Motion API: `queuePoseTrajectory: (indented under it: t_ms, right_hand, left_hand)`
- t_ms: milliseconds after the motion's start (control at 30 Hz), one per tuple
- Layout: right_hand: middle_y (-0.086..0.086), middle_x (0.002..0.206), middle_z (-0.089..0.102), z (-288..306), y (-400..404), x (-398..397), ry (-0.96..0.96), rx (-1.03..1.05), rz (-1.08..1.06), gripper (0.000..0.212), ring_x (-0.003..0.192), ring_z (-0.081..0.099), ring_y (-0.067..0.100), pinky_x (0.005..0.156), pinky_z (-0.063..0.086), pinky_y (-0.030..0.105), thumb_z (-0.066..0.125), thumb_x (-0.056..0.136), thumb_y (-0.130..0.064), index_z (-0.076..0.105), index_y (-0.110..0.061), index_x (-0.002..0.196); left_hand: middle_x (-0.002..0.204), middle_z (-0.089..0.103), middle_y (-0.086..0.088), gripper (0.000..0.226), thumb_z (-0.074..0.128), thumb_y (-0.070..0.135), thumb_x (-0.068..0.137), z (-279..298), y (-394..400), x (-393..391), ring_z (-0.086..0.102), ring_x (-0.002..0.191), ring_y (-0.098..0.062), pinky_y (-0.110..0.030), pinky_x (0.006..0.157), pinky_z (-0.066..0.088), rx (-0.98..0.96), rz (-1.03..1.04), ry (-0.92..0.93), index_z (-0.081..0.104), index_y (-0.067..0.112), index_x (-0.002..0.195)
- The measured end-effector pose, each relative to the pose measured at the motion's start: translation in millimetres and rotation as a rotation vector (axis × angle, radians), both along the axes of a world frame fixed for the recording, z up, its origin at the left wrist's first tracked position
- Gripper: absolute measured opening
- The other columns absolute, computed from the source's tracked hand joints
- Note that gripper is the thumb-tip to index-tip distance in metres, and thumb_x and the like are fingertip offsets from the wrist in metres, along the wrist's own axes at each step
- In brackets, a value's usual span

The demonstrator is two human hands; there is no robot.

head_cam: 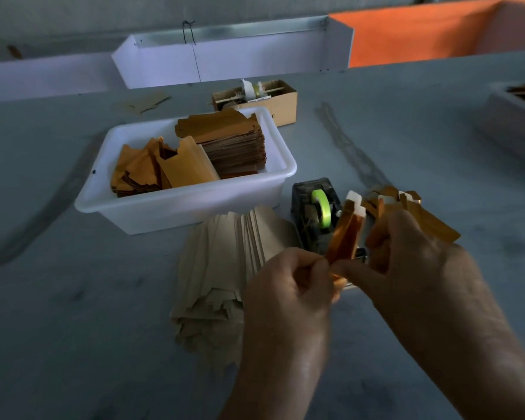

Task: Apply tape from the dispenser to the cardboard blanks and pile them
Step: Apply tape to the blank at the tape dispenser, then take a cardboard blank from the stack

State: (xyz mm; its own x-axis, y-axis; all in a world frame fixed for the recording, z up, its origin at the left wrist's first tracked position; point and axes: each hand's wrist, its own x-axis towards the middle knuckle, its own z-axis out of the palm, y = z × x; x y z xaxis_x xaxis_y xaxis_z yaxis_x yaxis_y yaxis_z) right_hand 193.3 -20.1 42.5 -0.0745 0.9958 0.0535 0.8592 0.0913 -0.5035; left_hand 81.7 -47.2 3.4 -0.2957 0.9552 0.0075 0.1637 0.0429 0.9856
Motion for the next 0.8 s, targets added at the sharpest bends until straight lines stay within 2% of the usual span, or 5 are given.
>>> queuePoseTrajectory:
  t_ms: [133,300,467,667,800]
  right_hand:
    - [-0.009,0.073,0.063,-13.2,3.7,9.0,0.322,-0.059,0.022,0.056,0.067,0.061,0.003,0.057,0.044,0.012,0.055,0.047,-0.062,0.055,-0.026,0.09]
    - [0.004,0.083,0.072,-35.5,3.6,9.3,0.857,-0.34,0.038,0.044,0.083,0.069,0.021,0.085,0.054,0.046,0.066,0.055,-0.039,0.066,-0.019,0.095]
    - [0.002,0.079,0.07,-43.5,14.4,21.6,0.739,-0.22,0.019,0.019,0.077,0.068,0.02,0.079,0.052,0.045,0.065,0.074,-0.03,0.064,-0.022,0.091]
    - [0.009,0.078,0.063,-51.9,64.7,62.2,0.178,0.125,-0.247,0.006,0.069,0.058,0.028,0.064,0.05,0.04,0.055,0.089,-0.018,0.06,-0.016,0.093]
    - [0.013,0.09,0.051,-71.4,83.5,65.7,-0.144,0.014,-0.262,0.023,0.079,0.052,0.032,0.065,0.041,0.034,0.049,0.092,-0.015,0.056,-0.005,0.112]
  left_hand:
    - [0.073,0.072,0.006,0.01,0.062,0.021,0.089,6.2,-0.1,-5.7,0.071,0.067,-0.009,-0.027,0.062,0.058,-0.003,-0.044,-0.017,0.066,0.023,0.08]
    - [0.077,0.071,0.002,0.013,0.069,0.019,0.084,4.2,5.0,-8.3,0.071,0.065,-0.012,-0.023,0.055,0.057,-0.132,-0.024,-0.219,0.058,0.025,0.087]
    - [0.079,0.069,0.003,0.008,0.06,0.034,0.087,-5.4,4.2,-14.5,0.067,0.069,-0.008,-0.025,0.058,0.056,-0.138,-0.13,0.006,0.06,0.028,0.081]
    - [0.11,0.048,0.001,0.048,0.044,0.063,0.085,-16.6,23.0,-34.3,0.04,0.104,-0.017,-0.028,0.085,0.035,-0.218,0.195,1.113,0.051,0.022,0.109]
    - [0.116,0.045,-0.003,0.056,0.059,0.06,0.08,-17.5,35.6,-39.0,0.039,0.107,-0.019,-0.029,0.09,0.034,-0.288,0.232,1.082,0.046,0.017,0.114]
